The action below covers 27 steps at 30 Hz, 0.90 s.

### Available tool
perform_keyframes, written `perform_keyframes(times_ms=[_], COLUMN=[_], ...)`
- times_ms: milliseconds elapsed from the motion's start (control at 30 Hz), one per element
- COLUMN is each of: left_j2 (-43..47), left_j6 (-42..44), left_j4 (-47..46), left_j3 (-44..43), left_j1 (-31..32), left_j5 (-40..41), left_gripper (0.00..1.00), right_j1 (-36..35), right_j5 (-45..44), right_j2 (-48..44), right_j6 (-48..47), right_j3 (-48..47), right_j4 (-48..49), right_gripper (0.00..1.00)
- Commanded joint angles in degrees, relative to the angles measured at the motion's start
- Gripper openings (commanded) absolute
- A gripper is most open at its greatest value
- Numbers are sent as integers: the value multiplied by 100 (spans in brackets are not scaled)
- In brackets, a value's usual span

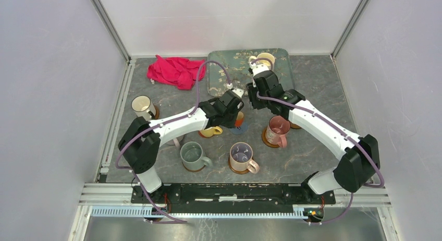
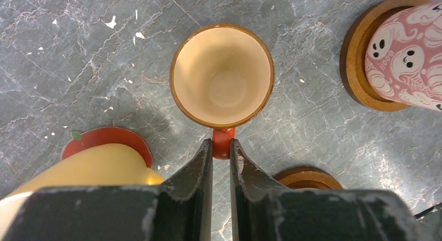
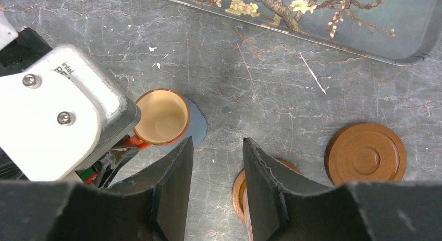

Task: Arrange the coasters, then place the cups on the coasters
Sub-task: Place the cup on the coaster.

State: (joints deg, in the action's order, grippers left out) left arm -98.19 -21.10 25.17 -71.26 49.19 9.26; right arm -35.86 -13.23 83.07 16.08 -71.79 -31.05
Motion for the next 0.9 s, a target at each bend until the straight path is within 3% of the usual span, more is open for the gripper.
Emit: perform_keyframes(times_ms=[0, 300, 633, 867], left_j2=[80, 85, 175, 247], left_j6=[273, 265, 278, 273], left_j4=[-210, -326, -363, -354], left_j3=[45, 267, 410, 486], left_j1=[71, 126, 161, 170], left_j5=[263, 239, 261, 269], left_gripper=[2, 2, 30, 41], right_j1=[34, 44, 43, 36], right_j5=[-165, -162, -159, -127], right_j2=[-254, -321, -378, -388], right_j6=[-57, -59, -51, -43], right_j3=[59, 143, 213, 208], right_j4=[43, 46, 36, 29], right_gripper=[46, 47, 47, 48])
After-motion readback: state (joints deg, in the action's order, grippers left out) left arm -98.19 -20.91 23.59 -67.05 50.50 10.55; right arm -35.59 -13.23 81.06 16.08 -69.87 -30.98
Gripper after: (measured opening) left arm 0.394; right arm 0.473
